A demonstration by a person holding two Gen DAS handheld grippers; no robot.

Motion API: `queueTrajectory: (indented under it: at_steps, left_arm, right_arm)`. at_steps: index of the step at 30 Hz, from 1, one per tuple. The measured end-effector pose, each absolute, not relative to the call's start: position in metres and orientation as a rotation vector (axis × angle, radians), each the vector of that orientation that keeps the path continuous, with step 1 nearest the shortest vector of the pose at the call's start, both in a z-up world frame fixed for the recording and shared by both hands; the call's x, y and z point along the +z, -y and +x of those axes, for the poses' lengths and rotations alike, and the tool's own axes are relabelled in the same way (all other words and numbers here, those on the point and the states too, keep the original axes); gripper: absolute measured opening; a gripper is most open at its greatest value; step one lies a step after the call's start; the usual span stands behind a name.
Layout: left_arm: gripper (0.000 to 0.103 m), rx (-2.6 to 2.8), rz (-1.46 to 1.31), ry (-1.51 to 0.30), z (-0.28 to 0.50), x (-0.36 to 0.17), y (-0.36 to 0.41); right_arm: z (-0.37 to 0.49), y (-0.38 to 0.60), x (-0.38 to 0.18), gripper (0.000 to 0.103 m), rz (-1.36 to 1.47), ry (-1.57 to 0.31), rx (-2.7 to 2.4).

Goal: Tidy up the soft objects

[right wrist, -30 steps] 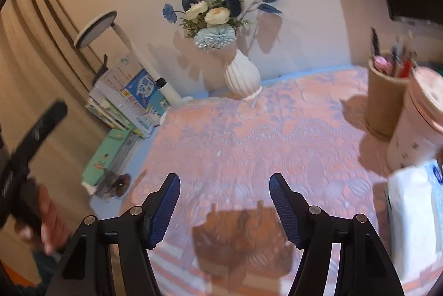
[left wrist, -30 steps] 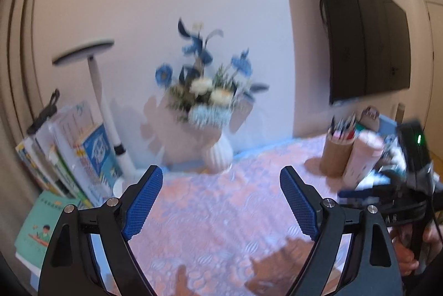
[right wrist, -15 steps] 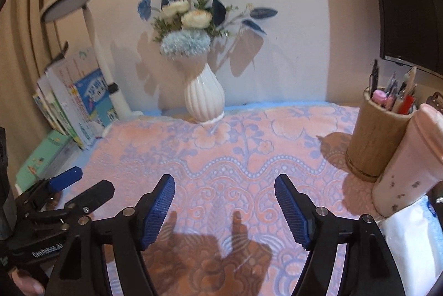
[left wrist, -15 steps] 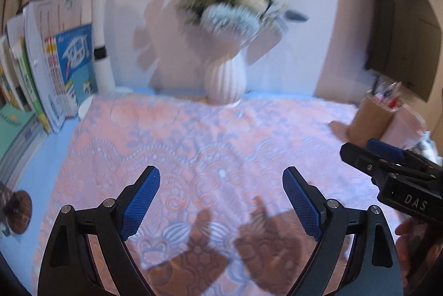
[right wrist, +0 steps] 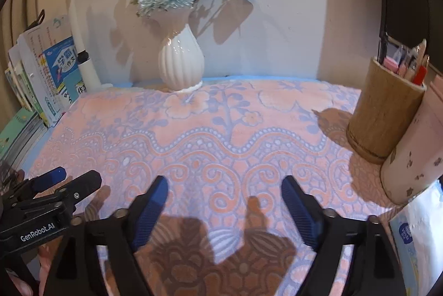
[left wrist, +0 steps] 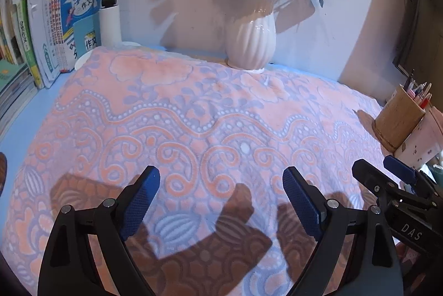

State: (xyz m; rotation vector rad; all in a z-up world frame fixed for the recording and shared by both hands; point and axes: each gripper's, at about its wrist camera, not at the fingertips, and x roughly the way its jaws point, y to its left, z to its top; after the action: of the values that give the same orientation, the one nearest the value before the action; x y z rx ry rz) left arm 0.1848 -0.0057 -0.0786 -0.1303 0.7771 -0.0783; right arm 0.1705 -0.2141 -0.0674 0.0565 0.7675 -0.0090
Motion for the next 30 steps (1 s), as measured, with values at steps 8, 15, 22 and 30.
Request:
queueTrajectory:
  at_steps: [8, 15, 22, 30]
  left_arm:
    - [0.094, -0.085, -0.13, -0.778, 0.1863, -0.0793, 0.0054]
    - [0.098, -0.093, -0.103, -0.782, 0.1847, -0.0788, 0.0095]
    - [0.098, -0.087, -0.109, -0.8, 0.1872, -0.0807, 0.0072]
    - [0.098, -0.068, -0.1, -0.784, 0.1853, -0.0794, 0.0076]
  right_arm:
    - [0.1721, 0.2151, -0.0723, 0.089, 0.07, -0.8, 0.001]
    - [0.1727, 0.2142, -0.0724, 0.093, 0.066, -0.8, -0.015]
    - [0.1742, 0.2128, -0.0736, 0.093, 0.058, -0.807, -0.018]
    - [0.1763, 0.2124, -0.0761, 0.094, 0.063, -0.824, -0.013]
